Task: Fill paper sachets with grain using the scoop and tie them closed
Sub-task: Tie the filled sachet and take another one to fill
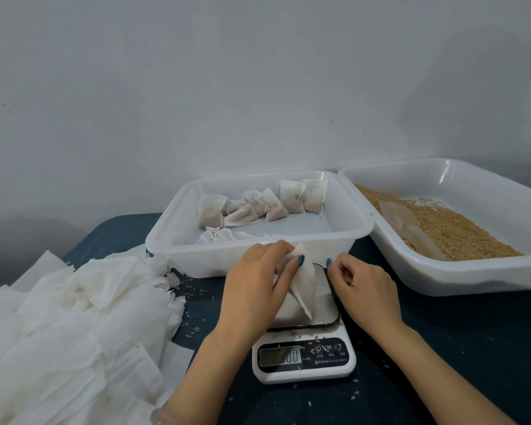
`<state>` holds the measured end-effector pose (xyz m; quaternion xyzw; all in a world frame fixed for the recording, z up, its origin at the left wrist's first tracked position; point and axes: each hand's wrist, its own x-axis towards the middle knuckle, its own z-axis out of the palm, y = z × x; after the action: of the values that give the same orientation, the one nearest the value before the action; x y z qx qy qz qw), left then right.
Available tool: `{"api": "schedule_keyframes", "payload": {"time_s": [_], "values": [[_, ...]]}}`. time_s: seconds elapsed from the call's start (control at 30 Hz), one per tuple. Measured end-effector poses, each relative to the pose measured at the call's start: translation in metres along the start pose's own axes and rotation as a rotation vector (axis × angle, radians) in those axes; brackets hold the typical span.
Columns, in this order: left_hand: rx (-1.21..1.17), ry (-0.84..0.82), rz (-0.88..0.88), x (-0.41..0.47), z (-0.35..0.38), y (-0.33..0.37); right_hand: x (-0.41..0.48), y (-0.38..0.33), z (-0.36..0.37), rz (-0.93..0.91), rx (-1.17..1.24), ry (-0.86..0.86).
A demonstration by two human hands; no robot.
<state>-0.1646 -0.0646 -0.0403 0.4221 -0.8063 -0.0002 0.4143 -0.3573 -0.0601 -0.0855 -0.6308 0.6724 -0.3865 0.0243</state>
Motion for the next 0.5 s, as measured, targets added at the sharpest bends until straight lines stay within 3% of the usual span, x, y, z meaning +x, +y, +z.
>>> {"api": "schedule_keyframes", "payload": {"time_s": [0.27,0.5], "values": [[-0.403,0.097,-0.225,0.074,-0.003,0.013,-0.001,-0.002,0.000,-0.010,-0.001,0.004],[-0.305,-0.237,-0.457,0.110,0.029,-0.001,0.001,0.000,0.000,-0.016,0.013,0.015]]}}
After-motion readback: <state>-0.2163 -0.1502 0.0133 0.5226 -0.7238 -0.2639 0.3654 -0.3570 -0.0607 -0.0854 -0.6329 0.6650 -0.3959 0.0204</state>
